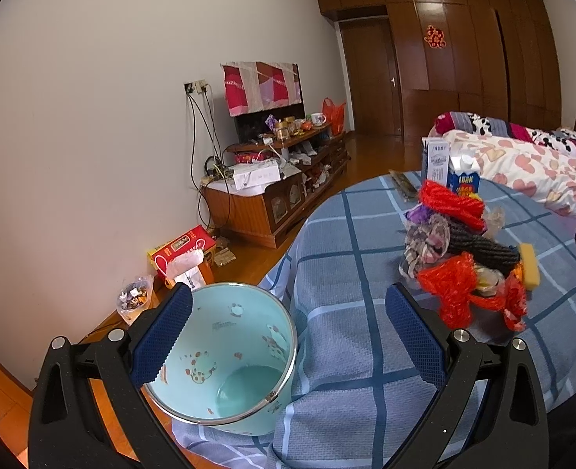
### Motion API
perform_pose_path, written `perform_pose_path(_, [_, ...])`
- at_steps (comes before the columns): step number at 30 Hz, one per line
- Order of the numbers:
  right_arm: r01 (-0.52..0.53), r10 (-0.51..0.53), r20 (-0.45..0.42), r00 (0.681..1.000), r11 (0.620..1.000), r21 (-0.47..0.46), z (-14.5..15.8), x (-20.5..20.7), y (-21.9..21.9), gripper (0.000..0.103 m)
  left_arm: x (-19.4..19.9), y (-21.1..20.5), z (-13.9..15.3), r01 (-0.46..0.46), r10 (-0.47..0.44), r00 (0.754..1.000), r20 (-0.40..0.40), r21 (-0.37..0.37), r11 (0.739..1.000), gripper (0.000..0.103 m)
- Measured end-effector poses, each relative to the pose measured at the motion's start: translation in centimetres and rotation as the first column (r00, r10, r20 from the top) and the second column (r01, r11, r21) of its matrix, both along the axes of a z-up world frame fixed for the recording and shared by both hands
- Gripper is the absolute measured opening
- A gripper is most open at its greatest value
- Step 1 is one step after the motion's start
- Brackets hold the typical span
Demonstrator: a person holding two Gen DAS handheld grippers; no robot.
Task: Collect trash
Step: 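Grasp the red plastic bag with the left tool while the right tool grasps the yellow sponge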
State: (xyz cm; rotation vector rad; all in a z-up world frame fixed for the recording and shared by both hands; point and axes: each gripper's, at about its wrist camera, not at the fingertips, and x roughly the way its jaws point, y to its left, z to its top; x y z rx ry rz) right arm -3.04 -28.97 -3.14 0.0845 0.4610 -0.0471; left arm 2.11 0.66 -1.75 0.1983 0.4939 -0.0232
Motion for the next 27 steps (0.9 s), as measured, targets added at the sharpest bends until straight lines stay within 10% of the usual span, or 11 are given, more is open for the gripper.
perform_pose_path(23, [0.181, -0.181, -0.172, 0.968, 0.983, -0.018, -8.8, 4.8, -8.1, 0.097, 6.0, -12.3, -9.2, 0.173, -0.17, 0.969, -0.177, 0.002, 0.985, 0.097])
perform_pose_path(27, [0.17, -0.171, -0.189, 0.967, 0.985, -0.018, -9.4, 5.2, -8.0, 0.097, 7.2, -13.0, -10.0, 0.198, -0.2, 0.956, -0.215, -0.035, 0.98, 0.077])
